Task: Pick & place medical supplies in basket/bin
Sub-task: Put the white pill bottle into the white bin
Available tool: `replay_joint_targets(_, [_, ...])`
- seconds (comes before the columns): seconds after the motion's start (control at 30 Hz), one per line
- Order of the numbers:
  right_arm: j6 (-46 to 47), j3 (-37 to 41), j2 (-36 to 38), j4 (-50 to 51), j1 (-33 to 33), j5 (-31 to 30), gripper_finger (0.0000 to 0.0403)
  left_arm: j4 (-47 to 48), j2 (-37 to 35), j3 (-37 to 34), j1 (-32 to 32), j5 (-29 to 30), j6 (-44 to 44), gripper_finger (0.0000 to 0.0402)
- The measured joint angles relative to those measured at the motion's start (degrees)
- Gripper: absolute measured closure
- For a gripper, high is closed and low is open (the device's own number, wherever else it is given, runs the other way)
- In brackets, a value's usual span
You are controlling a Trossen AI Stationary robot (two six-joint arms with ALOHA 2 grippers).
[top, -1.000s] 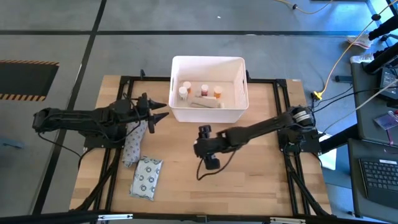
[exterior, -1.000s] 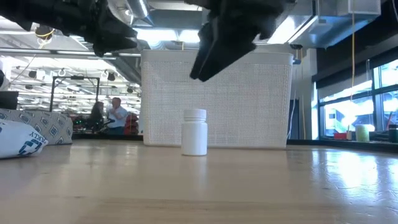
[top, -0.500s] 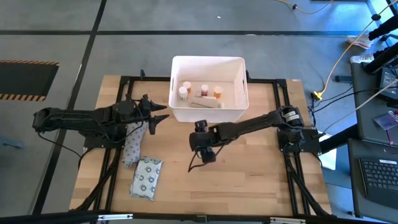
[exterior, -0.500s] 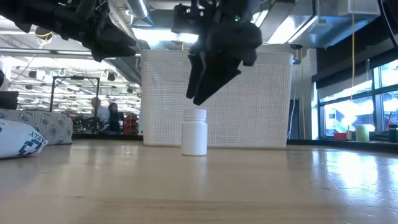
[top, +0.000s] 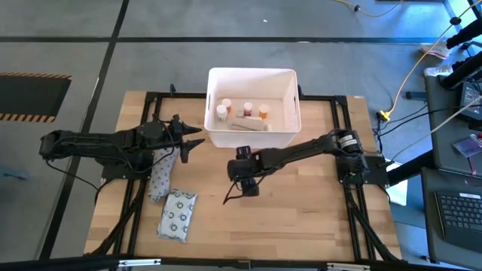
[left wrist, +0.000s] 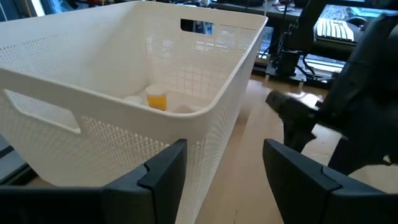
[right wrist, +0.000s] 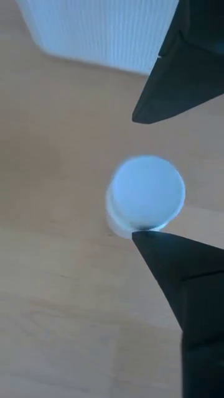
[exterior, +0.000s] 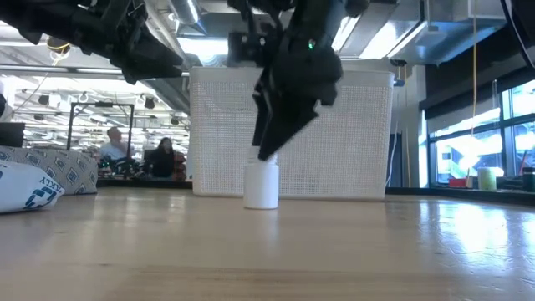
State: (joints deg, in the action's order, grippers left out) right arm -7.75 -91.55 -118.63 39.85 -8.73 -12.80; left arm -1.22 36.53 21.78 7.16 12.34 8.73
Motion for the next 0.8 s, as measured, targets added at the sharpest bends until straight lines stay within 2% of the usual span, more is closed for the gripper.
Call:
replay_joint_targets(0.6, [0.68, 0.04, -1.88, -1.10, 0.07, 3.93, 0.0106, 0.20, -0.01, 0.00, 0.00, 0.02, -0.01, 0.0198])
replay_joint_targets(0.8, [1.77, 0.04, -1.88, -1.37, 0.09, 3.93, 0.0135, 0.20, 0.00, 0.00, 0.00, 0.02, 0.00, 0.0197])
